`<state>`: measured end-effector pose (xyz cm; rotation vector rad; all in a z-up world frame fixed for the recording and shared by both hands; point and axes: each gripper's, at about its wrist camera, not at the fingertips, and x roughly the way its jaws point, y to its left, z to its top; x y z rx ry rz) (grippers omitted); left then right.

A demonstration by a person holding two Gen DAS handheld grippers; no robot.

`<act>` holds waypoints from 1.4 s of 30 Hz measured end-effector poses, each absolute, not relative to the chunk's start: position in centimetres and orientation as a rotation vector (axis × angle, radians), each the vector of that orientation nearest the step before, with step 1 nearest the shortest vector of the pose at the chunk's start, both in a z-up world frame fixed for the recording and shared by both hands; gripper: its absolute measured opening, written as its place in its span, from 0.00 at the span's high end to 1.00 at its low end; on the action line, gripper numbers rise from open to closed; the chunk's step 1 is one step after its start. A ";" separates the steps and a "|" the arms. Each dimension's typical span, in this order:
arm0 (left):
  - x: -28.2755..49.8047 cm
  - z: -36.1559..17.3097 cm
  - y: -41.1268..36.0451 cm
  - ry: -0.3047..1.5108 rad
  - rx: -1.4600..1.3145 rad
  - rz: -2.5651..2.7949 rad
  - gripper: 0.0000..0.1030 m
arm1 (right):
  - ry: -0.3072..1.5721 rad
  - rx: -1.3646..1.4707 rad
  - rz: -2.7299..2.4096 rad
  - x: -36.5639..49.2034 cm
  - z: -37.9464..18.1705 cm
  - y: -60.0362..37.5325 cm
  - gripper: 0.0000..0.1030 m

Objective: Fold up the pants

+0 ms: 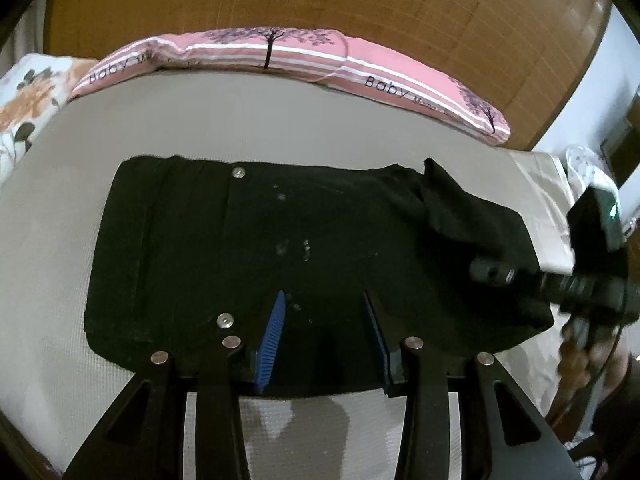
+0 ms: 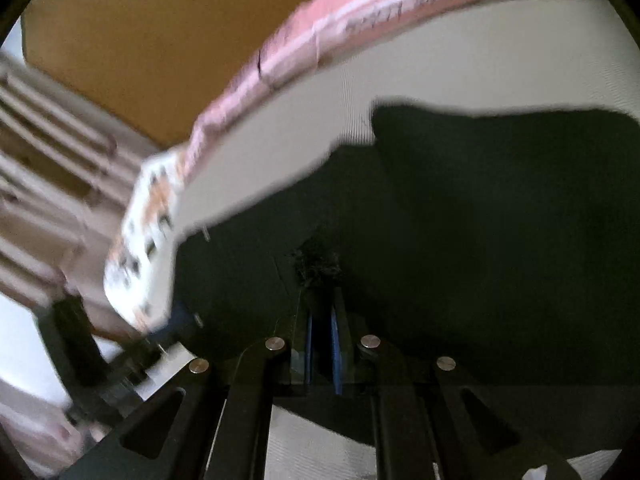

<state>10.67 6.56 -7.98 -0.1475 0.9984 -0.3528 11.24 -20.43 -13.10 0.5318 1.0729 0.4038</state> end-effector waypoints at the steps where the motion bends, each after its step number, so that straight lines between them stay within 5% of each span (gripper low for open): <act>1: 10.6 -8.1 6.6 1.001 -0.150 -0.355 0.60 | 1.089 0.511 0.407 10.7 -13.6 -20.1 0.91; 9: 10.7 -8.1 5.1 1.011 -0.148 -0.419 0.60 | 1.132 0.379 0.442 9.1 -14.4 -18.6 0.86; 19: 11.4 -9.2 1.4 1.150 -0.257 -0.581 0.60 | 1.016 0.429 0.388 6.4 -10.9 -21.1 0.51; 31: 13.4 -13.4 -0.7 1.412 -0.567 -0.608 0.60 | 0.857 0.596 0.212 3.8 -9.3 -29.6 0.49; 40: 14.5 -14.1 -2.4 1.415 -0.636 -0.588 0.61 | 0.848 0.673 0.201 3.9 -10.1 -31.1 0.49; 42: 14.7 -14.1 -2.9 1.403 -0.642 -0.586 0.68 | 0.848 0.693 0.196 4.0 -10.3 -31.5 0.49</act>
